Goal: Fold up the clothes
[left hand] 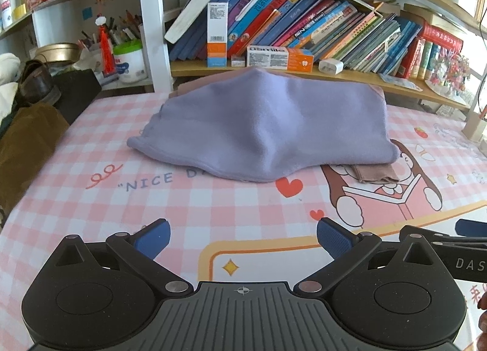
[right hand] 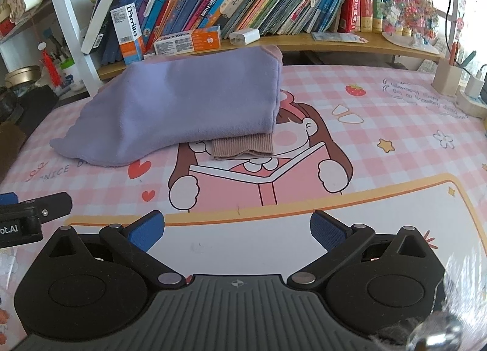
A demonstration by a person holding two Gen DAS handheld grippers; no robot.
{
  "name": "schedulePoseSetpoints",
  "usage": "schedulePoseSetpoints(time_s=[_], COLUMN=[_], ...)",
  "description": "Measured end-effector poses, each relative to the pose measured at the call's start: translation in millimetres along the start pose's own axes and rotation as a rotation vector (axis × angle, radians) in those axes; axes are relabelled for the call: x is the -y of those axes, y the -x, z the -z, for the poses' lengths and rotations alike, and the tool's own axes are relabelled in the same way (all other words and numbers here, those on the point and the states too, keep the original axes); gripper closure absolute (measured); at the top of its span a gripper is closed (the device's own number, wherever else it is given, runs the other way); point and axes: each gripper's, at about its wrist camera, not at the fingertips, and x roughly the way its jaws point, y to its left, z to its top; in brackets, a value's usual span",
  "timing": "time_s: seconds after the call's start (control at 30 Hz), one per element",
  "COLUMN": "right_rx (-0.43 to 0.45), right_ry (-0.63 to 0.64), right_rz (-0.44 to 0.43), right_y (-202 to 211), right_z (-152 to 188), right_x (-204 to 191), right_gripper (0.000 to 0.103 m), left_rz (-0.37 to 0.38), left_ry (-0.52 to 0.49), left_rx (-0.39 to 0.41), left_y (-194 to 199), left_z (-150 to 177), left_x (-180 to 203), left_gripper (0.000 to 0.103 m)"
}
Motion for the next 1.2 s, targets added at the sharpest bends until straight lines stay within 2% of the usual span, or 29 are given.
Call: schedulePoseSetpoints(time_s=[0.23,0.4,0.57,0.73,0.93,0.97,1.07,1.13,1.2], right_rx=[-0.004,-0.001,0.002,0.017,0.012,0.010,0.004,-0.001,-0.001], right_ry=[0.008,0.020,-0.002,-0.028,-0.062,-0.068,-0.084,-0.095,-0.103], right_rz=[-0.030,-0.031,-0.049,-0.109,-0.191,-0.205,-0.247,-0.275,-0.293], right_y=[2,4,5,1,-30,-35,-53,-64,-75], right_z=[0,3,2,-5,-31,-35,-49,-58,-67], right_x=[11,22,38,55,71,74,81,86,87], right_gripper=[0.000,0.000,0.000,0.000,0.003,0.004,0.025,0.034,0.042], left_rz=[0.023,-0.018,-0.048,-0.033,-0.043,-0.039,-0.048,-0.053,-0.066], left_ry=[0.021,0.025,0.010,0.010,-0.015,-0.021,-0.043,-0.050,-0.060], left_rx=[0.011,0.034,0.003,-0.017,0.021,0.024,0.034,0.038,0.047], left_y=[3,9,5,3,10,10,10,11,14], left_z=[3,3,4,4,-1,-2,-5,-6,-7], left_x=[12,22,32,36,42,42,44,44,46], left_gripper=[0.000,0.000,0.000,0.000,0.003,0.004,0.009,0.019,0.020])
